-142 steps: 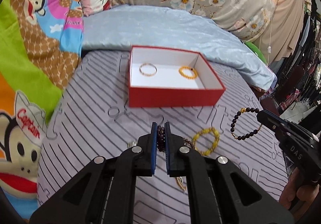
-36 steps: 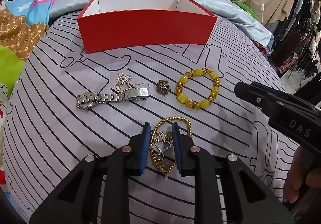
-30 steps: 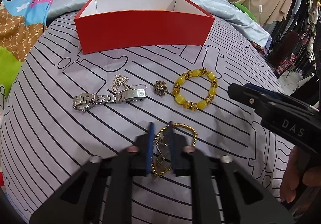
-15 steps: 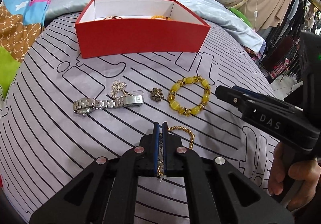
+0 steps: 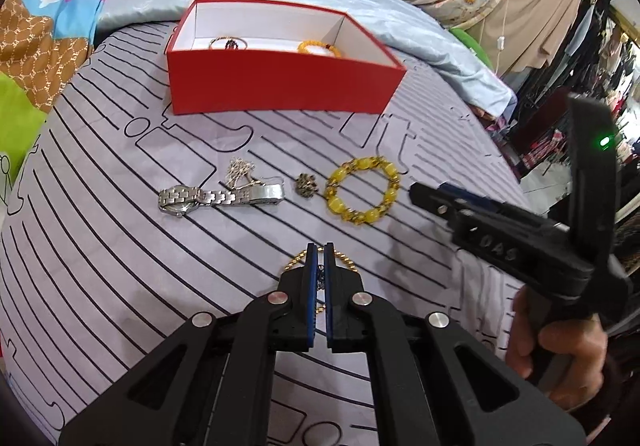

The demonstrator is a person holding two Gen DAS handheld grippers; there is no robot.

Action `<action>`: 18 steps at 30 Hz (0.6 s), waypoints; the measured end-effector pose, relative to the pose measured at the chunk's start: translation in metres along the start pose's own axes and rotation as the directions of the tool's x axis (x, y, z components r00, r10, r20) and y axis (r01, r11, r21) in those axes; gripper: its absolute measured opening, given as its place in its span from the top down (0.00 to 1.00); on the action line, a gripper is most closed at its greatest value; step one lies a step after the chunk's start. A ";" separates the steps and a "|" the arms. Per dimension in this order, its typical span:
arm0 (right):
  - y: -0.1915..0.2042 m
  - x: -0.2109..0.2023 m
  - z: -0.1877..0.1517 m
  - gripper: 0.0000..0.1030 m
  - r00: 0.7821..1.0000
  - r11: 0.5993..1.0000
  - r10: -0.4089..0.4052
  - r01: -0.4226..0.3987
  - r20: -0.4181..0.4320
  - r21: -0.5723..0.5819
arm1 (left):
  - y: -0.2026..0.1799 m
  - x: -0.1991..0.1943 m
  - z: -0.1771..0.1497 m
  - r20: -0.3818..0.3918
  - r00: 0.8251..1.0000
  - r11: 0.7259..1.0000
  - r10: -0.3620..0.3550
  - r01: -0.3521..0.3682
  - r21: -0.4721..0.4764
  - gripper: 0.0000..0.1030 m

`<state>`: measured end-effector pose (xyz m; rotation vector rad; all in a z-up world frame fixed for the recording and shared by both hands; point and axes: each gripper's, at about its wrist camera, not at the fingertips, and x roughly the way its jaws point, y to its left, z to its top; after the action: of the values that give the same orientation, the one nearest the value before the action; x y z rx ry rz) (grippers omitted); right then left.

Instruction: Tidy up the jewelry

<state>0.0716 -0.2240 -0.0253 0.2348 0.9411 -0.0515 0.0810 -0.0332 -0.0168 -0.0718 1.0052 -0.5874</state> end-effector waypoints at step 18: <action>0.000 0.014 0.011 0.61 1.000 1.000 -0.013 0.013 0.002 -0.008 | 0.028 -0.033 0.025 0.101 0.993 0.997 0.064 -0.059 -0.052 0.98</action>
<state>0.0882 -0.2256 -0.0304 0.2212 0.9411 -0.0595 0.1003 0.0013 0.0139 -0.1130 0.9188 -0.4977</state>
